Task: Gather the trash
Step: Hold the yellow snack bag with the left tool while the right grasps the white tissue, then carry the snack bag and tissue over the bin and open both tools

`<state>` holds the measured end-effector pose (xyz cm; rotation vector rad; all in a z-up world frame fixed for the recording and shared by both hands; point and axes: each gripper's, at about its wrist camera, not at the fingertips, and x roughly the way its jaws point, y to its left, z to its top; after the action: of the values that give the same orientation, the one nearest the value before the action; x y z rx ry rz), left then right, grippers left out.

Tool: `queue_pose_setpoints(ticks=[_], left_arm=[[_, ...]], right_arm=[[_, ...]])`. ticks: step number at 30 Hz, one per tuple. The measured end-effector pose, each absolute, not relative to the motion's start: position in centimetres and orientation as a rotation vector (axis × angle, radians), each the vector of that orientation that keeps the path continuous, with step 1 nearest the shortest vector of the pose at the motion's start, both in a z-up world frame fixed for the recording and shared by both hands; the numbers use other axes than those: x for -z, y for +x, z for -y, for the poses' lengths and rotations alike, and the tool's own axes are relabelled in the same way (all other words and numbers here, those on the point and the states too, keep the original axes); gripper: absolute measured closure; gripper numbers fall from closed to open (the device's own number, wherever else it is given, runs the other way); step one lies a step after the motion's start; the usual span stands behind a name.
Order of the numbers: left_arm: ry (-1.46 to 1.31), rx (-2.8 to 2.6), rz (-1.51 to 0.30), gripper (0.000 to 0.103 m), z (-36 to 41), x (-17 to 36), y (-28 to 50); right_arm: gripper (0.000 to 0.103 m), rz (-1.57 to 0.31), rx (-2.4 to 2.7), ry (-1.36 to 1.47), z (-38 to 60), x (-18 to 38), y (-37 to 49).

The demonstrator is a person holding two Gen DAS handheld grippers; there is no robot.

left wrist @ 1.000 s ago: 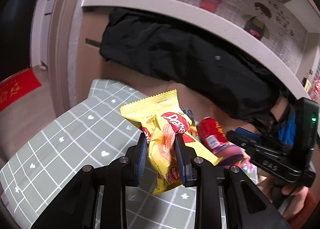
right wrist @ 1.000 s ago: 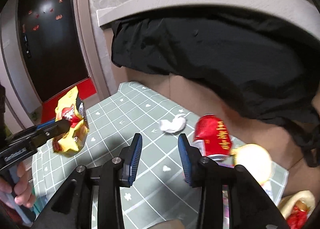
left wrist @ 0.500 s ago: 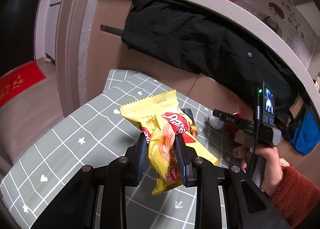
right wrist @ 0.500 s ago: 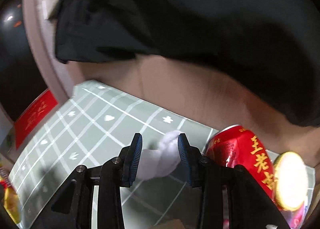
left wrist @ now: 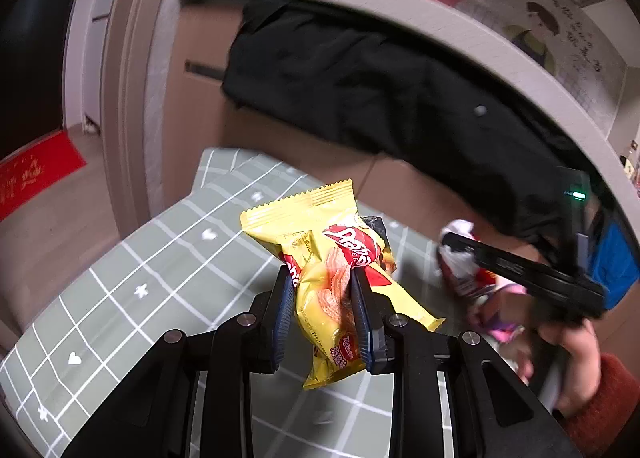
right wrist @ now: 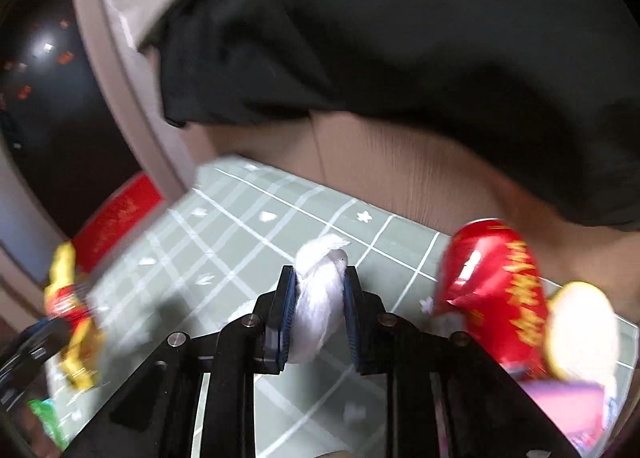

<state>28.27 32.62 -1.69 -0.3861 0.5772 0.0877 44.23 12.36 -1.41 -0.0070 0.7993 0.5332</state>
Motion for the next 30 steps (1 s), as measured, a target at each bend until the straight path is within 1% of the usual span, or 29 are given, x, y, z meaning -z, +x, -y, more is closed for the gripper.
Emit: queue_pose_setpoints(ticks=[8, 13, 18, 23, 30], left_arm=[[-0.28, -0.035, -0.497, 0.074, -24.2, -3.4, 27.6], [-0.188, -0.004, -0.45, 0.074, -17.8, -5.9, 27.2], [-0.121, 0.033, -0.411, 0.074, -12.0, -7.5, 27.3], [-0.07, 0.074, -0.392, 0.074, -6.6, -8.1, 27.5], [-0.007, 0.146, -0.376, 0.074, -0.1, -8.2, 27.6]], right_arm=[[0.082, -0.624, -0.579, 0.014, -3.9, -7.1, 35.7], [0.082, -0.541, -0.53, 0.007, 1.8, -10.1, 32.1], [0.082, -0.469, -0.462, -0.032, 7.7, -11.0, 29.5], [0.082, -0.448, -0.42, -0.005, 13.6, -10.9, 28.0], [0.082, -0.434, -0.343, 0.021, 19.3, -9.8, 26.9]])
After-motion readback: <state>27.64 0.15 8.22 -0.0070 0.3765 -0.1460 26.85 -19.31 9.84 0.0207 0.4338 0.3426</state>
